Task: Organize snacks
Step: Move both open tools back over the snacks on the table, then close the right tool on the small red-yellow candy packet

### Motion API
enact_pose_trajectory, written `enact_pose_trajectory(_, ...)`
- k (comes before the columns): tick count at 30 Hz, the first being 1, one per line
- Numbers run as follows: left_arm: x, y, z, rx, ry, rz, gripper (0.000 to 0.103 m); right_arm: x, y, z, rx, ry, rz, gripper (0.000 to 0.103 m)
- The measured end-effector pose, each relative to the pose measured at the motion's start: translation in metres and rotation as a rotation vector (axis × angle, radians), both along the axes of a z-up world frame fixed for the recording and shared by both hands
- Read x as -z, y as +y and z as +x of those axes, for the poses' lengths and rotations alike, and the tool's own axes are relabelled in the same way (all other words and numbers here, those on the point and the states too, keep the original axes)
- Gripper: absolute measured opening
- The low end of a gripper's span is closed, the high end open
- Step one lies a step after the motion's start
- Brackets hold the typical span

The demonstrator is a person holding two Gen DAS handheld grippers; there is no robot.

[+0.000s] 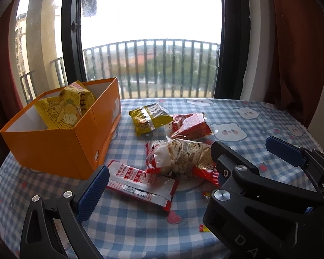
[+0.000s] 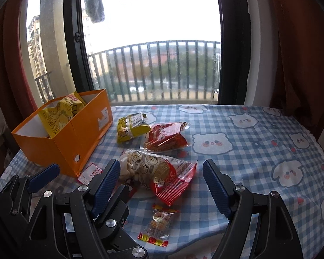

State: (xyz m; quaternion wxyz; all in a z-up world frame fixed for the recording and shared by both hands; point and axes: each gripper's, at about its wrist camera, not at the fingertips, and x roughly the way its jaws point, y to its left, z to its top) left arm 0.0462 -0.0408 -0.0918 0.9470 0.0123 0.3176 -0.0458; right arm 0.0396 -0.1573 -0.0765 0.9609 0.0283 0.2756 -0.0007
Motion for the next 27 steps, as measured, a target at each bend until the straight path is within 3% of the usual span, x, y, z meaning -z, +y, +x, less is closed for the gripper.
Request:
enact_pose_trajectory(17,0.052,-0.002,0.013,0.016,0.165,0.031,0.102,0.060,-0.005,0.013,0.034,0.181,0.064,0.070)
enact_pose_trajectory(27,0.076,-0.002,0.019,0.005,0.267,0.052,0.102,0.087,-0.006,0.020,0.048,0.293,0.096,0.053)
